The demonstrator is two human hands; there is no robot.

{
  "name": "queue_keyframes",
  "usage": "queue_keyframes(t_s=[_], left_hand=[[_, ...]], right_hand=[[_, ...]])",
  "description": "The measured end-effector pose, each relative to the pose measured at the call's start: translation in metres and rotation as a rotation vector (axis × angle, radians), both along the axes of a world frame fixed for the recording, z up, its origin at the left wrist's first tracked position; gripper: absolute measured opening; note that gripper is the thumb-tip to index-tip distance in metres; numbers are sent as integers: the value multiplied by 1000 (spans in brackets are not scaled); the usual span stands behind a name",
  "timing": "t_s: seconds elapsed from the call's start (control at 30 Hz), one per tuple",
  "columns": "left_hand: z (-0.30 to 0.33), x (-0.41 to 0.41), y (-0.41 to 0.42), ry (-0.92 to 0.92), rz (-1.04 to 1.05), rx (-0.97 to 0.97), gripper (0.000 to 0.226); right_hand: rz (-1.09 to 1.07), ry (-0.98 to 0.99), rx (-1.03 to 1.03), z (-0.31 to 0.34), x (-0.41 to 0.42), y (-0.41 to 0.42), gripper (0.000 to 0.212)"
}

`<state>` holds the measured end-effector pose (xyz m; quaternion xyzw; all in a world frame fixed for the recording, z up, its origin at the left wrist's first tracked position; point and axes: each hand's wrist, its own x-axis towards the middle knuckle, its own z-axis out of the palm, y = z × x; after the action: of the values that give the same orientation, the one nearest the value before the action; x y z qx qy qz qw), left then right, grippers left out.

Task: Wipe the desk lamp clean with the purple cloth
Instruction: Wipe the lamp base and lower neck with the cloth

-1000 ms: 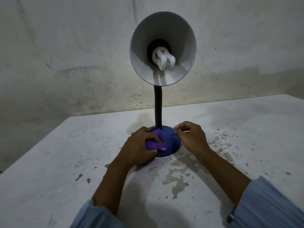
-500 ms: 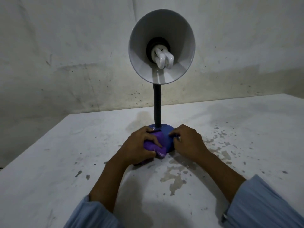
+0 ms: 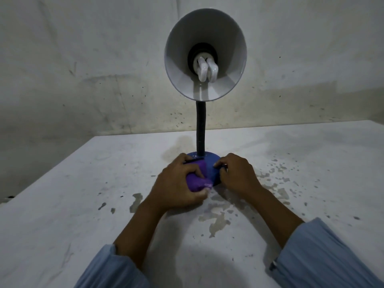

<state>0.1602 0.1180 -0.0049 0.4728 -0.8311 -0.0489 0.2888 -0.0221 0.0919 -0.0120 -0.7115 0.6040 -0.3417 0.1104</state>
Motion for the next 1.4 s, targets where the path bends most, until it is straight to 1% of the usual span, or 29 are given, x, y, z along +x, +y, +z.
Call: queue_keyframes(t_s=[0.13,0.23,0.37,0.53,0.63,0.67,0.73,0.77,0.83,0.87,0.93,1.03,1.07,1.13,1.17,1.23,1.3,1.4], left_hand=[[-10,-22,1,-121,14,-46,33],[-8,-18,-2,-120,42,-47,30],[0,-4,-6,-112,128,33,28],[-1,34,-16,-62,325,52,28],[-5,43,-20,20,413,50,37],[-4,42,-20,74,391,25,37],[0,33,-17,179,266,-17,34],[1,27,-15,195,202,-16,34],[-1,17,-14,139,166,-7,33],[-3,15,-15,114,200,-11,34],[-7,15,-19,117,344,-35,34],[-9,22,-20,192,560,-82,39],[-9,23,-19,244,576,-116,41],[-7,19,-16,315,487,-188,42],[-6,14,-15,295,416,-203,41],[-7,0,-15,191,324,-185,35],[-12,-10,-19,141,350,-157,33],[-16,-8,-27,124,491,-164,36]], right_hand=[[-17,-118,41,4,-4,-4,35],[-17,-141,41,3,-5,-5,35],[-21,-136,29,1,-4,-6,32],[-21,-152,32,0,-4,-7,33],[-29,-154,28,0,-4,-6,33],[-29,-157,27,0,-4,-6,33],[-29,-167,22,0,-4,-5,32],[-28,-170,17,0,-4,-5,31],[-29,-160,12,0,-3,-5,30],[-28,-151,12,-1,-3,-5,30],[-28,-141,12,-1,-3,-6,29],[-33,-136,9,-2,-3,-6,30],[-36,-132,6,-2,-3,-6,30],[-37,-130,-5,-2,-2,-7,29],[-38,-125,-10,-2,-2,-7,29],[-43,-93,-14,-3,-2,-8,30],[-44,-73,-12,-4,-3,-9,30],[-38,-84,-17,-5,-4,-9,29]])
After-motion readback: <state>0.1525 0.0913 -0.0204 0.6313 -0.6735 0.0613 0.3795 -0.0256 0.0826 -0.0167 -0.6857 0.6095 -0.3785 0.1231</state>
